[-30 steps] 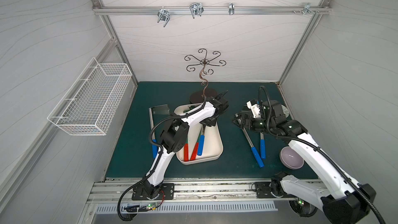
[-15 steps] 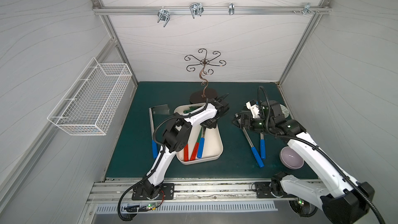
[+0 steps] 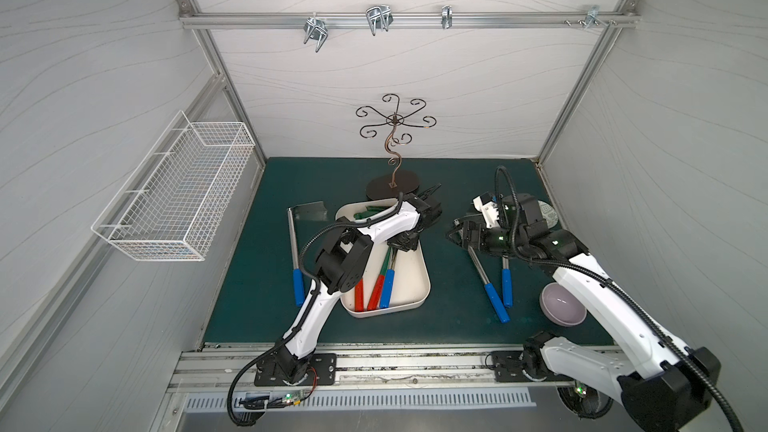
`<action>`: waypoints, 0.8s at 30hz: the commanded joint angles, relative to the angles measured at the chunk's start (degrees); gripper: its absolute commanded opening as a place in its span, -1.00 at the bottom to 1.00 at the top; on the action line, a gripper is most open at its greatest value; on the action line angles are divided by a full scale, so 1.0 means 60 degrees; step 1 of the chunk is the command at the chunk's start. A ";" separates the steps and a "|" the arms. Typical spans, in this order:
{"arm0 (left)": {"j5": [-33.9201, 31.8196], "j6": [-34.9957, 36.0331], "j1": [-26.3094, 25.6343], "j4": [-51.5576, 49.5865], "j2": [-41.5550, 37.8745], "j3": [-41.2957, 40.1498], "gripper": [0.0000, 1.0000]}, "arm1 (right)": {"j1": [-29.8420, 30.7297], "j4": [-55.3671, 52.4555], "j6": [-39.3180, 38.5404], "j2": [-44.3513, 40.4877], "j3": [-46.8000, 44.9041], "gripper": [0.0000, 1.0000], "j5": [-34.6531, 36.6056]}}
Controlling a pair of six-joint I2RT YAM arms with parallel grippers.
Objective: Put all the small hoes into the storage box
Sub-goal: Place the hoe in the storage box.
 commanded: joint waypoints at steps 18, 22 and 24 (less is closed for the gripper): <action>-0.0111 0.0324 0.0047 0.0064 -0.0574 -0.0482 0.09 | 0.0048 0.0115 -0.0087 -0.0062 -0.0025 0.99 0.0081; 0.0033 0.0844 0.0045 0.0125 -0.1090 -0.0544 0.17 | 0.0047 0.0124 -0.0073 -0.0061 -0.0040 0.98 0.0059; 0.0126 0.1048 0.0048 0.0177 -0.1323 -0.0573 0.20 | 0.0048 0.0114 -0.0065 -0.0076 -0.0040 0.98 0.0075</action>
